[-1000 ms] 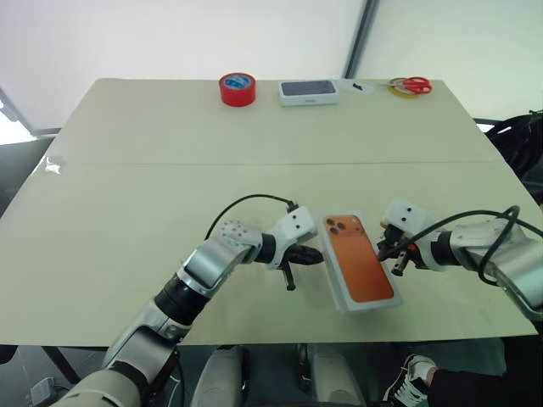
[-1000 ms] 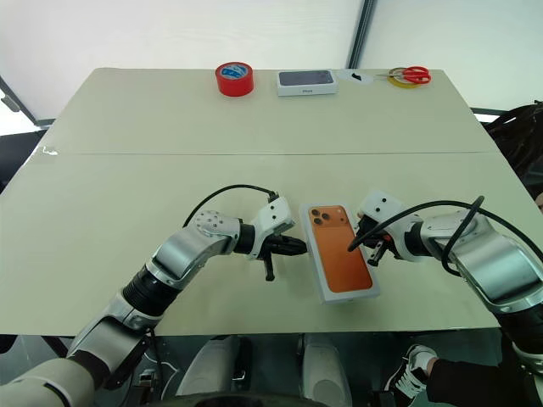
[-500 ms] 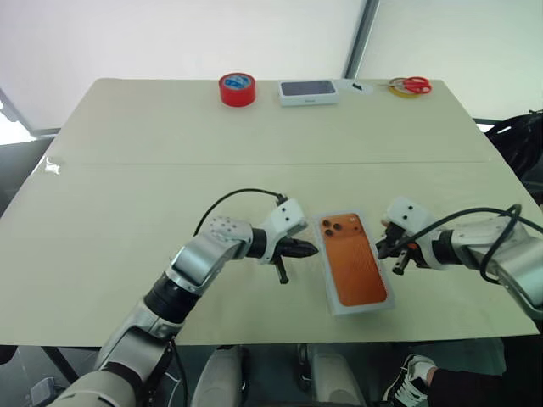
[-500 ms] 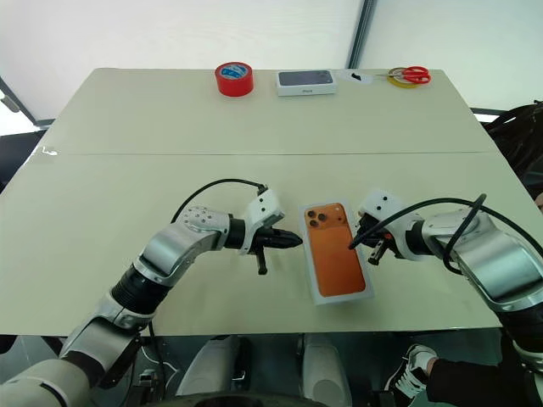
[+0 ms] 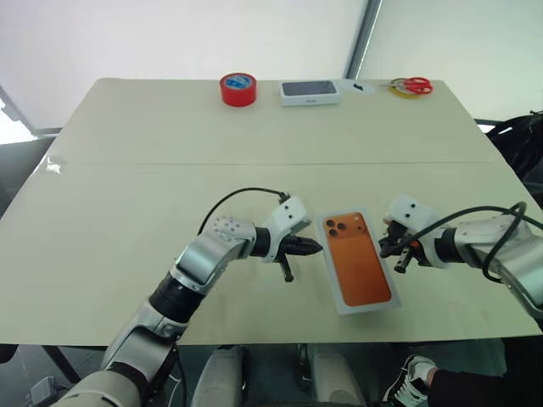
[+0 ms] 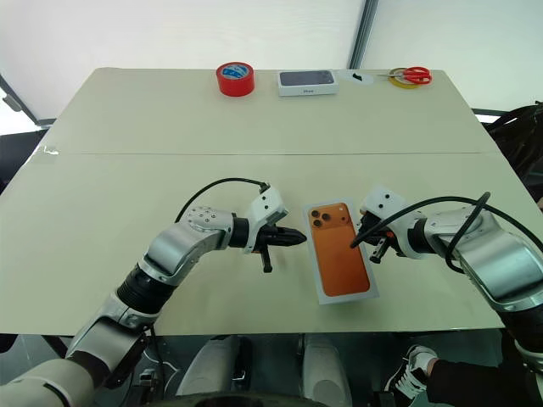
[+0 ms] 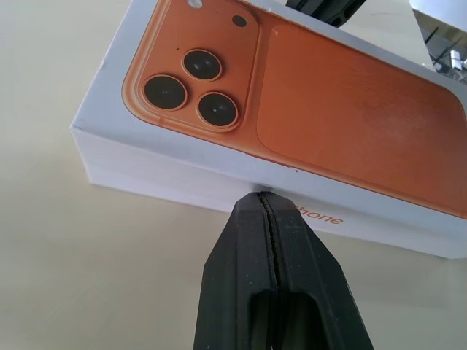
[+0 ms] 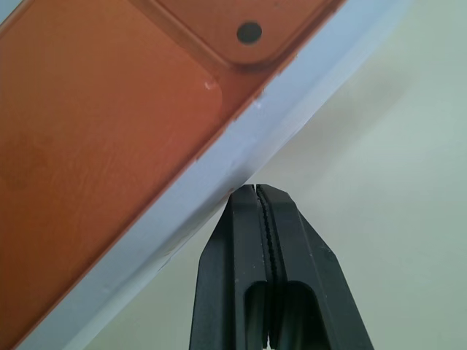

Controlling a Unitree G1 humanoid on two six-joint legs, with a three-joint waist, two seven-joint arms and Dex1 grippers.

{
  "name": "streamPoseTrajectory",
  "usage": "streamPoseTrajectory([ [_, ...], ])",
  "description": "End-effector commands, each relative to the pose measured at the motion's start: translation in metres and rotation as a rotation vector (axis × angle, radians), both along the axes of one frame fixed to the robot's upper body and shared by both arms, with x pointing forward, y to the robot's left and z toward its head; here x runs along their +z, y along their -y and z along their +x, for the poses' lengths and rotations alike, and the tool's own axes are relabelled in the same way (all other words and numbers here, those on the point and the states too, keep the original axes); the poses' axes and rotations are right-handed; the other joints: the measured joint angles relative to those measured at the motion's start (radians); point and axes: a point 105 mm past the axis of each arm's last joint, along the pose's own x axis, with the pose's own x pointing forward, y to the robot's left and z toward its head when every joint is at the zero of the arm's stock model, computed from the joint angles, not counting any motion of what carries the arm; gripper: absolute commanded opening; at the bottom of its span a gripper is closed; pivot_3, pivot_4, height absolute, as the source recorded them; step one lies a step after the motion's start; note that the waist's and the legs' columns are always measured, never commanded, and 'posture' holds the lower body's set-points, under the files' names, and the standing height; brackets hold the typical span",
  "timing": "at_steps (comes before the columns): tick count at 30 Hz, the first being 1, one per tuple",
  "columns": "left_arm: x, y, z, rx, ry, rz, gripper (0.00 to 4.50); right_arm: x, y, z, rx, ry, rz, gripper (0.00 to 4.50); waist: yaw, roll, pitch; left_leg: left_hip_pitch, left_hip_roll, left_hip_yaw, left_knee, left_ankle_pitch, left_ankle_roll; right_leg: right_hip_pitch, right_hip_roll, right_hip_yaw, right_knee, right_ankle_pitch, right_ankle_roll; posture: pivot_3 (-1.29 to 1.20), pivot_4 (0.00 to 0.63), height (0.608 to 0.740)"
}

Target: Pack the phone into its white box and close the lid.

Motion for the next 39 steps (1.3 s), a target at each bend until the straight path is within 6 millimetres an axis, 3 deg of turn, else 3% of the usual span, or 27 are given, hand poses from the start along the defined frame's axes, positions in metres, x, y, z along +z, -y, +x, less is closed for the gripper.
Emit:
streamPoseTrajectory([
  [1, 0.011, 0.015, -0.005, -0.051, 0.041, -0.033, 0.00, 0.015, -0.003, 0.003, 0.017, 0.060, 0.002, 0.03, 0.000, 0.000, 0.000, 0.000, 0.000, 0.000, 0.000, 0.000, 0.000, 0.000, 0.000, 0.000, 0.000, 0.000, 0.000, 0.00, 0.150, 0.732],
  [17, 0.006, 0.008, 0.011, 0.069, -0.001, -0.055, 0.00, 0.011, 0.003, 0.007, -0.010, 0.068, -0.015, 0.03, 0.000, 0.000, 0.000, 0.000, 0.000, 0.000, 0.001, 0.000, 0.000, 0.001, 0.000, 0.000, 0.000, 0.000, 0.000, 0.00, 0.150, 0.732],
  [23, 0.027, -0.002, 0.019, 0.120, -0.005, -0.153, 0.00, 0.032, 0.017, 0.003, 0.023, 0.115, -0.024, 0.03, 0.001, 0.000, 0.000, 0.000, 0.000, 0.000, 0.001, 0.000, 0.000, 0.001, 0.000, 0.000, 0.000, 0.000, 0.000, 0.00, 0.150, 0.732],
  [28, 0.043, 0.006, 0.023, 0.110, 0.020, -0.188, 0.00, 0.038, 0.016, -0.014, 0.113, 0.097, 0.017, 0.03, 0.003, 0.000, 0.000, 0.000, 0.000, -0.001, 0.001, 0.000, 0.000, 0.002, 0.000, -0.001, 0.000, 0.000, 0.000, 0.00, 0.150, 0.732],
  [31, 0.038, 0.018, 0.028, 0.121, 0.038, -0.155, 0.00, 0.034, 0.000, -0.031, 0.190, 0.050, 0.084, 0.03, 0.002, 0.000, 0.000, 0.001, -0.001, -0.001, 0.001, 0.000, 0.000, 0.003, 0.000, -0.001, -0.001, 0.000, 0.001, 0.00, 0.150, 0.732],
  [34, 0.020, 0.027, 0.039, 0.164, 0.047, -0.065, 0.00, 0.019, -0.014, -0.046, 0.223, -0.019, 0.118, 0.03, 0.001, 0.000, 0.000, 0.002, -0.001, -0.001, 0.001, 0.000, 0.000, 0.004, 0.000, -0.001, -0.001, 0.000, 0.001, 0.00, 0.150, 0.732],
  [39, 0.003, 0.032, 0.042, 0.178, 0.029, 0.004, 0.00, -0.010, -0.014, -0.054, 0.184, -0.085, 0.064, 0.03, 0.002, 0.000, -0.001, 0.003, -0.001, -0.001, 0.001, 0.000, 0.000, 0.005, 0.000, -0.001, -0.001, -0.001, -0.001, 0.00, 0.150, 0.732],
])
